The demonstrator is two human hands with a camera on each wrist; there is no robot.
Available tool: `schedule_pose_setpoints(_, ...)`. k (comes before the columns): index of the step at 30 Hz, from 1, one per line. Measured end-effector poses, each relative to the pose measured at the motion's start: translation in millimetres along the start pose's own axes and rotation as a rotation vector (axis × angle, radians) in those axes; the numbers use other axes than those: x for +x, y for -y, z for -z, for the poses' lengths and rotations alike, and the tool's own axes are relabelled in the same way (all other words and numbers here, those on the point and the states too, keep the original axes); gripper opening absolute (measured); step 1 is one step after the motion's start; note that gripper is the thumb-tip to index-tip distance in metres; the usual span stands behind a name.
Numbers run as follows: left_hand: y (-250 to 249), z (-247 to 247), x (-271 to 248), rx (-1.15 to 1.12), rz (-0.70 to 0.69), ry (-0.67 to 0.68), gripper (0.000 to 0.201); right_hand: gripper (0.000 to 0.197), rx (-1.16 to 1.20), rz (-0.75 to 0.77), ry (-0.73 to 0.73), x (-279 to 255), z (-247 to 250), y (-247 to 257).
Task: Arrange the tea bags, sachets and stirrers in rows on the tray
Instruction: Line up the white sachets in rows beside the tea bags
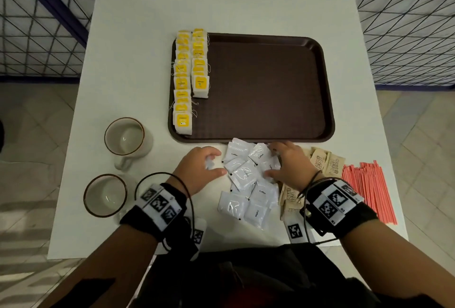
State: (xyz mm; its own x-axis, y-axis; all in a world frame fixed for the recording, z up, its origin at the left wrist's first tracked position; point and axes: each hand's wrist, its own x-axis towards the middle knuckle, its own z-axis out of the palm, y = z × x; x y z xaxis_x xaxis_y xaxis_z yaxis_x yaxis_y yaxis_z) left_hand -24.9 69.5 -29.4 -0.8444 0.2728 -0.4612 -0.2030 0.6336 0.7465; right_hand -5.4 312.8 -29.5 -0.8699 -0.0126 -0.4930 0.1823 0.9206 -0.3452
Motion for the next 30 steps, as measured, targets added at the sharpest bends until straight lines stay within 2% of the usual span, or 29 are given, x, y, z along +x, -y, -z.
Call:
schedule_pose_setpoints(3,-5,-18,12,0.11,-0.033,-0.007,0.06,0.08,-0.028,-0.002,-0.02,0,-7,2)
schedule_pose_setpoints(8,-12,-32,27,0.152,-0.003,-0.063,0.045,0.066,0.094,0.075,-0.081,2,-16,14)
schedule_pose_setpoints(13,-11,-37,25,0.173,-0.003,-0.045,0.047,0.059,0.275,0.105,-0.094,7,-23,27)
schedule_pose_setpoints(18,-4,-38,28,0.174,-0.009,-0.033,0.038,0.053,0.425,0.057,-0.216,10,-31,31)
schedule_pose_setpoints(20,-2,-35,29,0.122,-0.015,-0.027,0.035,0.045,0.363,0.067,-0.283,12,-30,32)
schedule_pose_setpoints(22,0,-30,28,0.03,-0.021,-0.029,0.033,0.031,0.312,0.127,-0.286,14,-24,35)
schedule_pose_setpoints(25,2,-20,26,-0.166,-0.017,-0.028,0.038,0.019,0.429,0.263,-0.246,18,-15,37)
schedule_pose_setpoints(27,-1,-12,23,-0.273,-0.031,-0.027,0.031,0.017,0.471,0.244,-0.257,23,-8,36)
schedule_pose_setpoints(30,-10,1,18,-0.421,-0.025,-0.029,0.024,0.019,0.548,0.109,-0.277,25,11,33)
